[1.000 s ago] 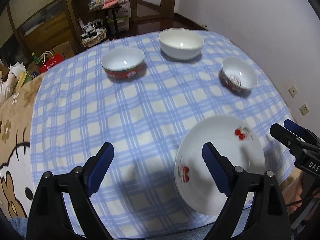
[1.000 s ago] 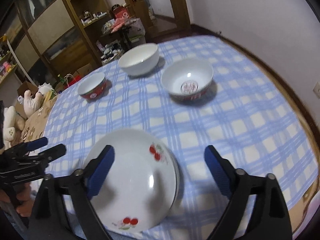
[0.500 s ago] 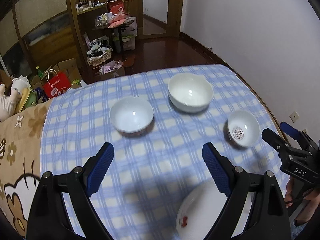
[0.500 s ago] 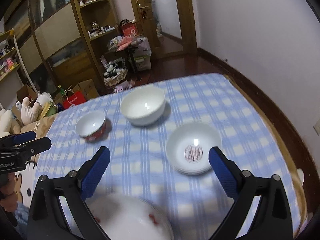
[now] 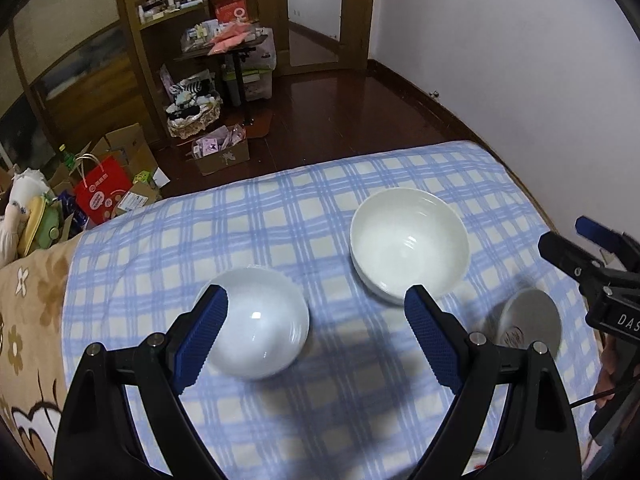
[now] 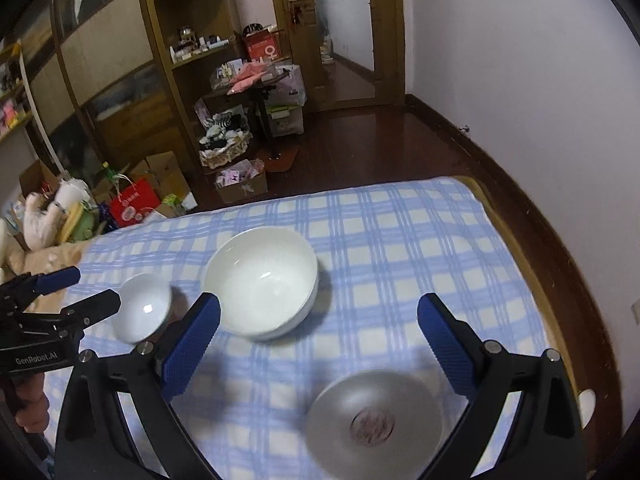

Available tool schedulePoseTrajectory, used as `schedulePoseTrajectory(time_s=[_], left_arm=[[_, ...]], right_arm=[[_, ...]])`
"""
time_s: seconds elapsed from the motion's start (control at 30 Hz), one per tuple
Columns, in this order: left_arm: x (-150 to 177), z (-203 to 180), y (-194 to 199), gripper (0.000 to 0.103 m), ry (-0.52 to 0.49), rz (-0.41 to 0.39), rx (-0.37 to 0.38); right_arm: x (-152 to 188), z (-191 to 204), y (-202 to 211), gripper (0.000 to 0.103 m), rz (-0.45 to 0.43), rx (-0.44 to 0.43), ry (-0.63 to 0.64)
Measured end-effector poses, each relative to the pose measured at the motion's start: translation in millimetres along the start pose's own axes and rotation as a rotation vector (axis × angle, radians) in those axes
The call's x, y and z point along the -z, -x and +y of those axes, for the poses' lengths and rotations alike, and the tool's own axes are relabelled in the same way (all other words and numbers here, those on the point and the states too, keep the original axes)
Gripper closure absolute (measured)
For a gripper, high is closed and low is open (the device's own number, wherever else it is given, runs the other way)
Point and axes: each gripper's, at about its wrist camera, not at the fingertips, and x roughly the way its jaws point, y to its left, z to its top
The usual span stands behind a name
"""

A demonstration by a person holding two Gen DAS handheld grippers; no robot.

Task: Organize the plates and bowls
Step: 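Move both grippers to the large white bowl and close on its rim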

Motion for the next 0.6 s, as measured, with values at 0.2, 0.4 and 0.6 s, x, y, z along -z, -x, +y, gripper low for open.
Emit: schedulePoseTrajectory(time_s=[0.2,0.4,0.6], left_arm=[[-15.5,-5.0,-46.9,0.014,0.006,0.052,0.009],[-18.5,-12.2,-81.2,0.014,-0.014,0.093,0.007],[-17.9,-20.2,-100.5,0.044,-0.008,0.127,0.051]], right_arm=[[-8.0,-1.2,-46.6,0.000,0.063,0.007,0.030],[-2.4,-0.1,-83.3,0.010,0.135,-0.012,0.041],[2.7,-1.7,-106.8,0.066,0.195,-0.035,0.026]])
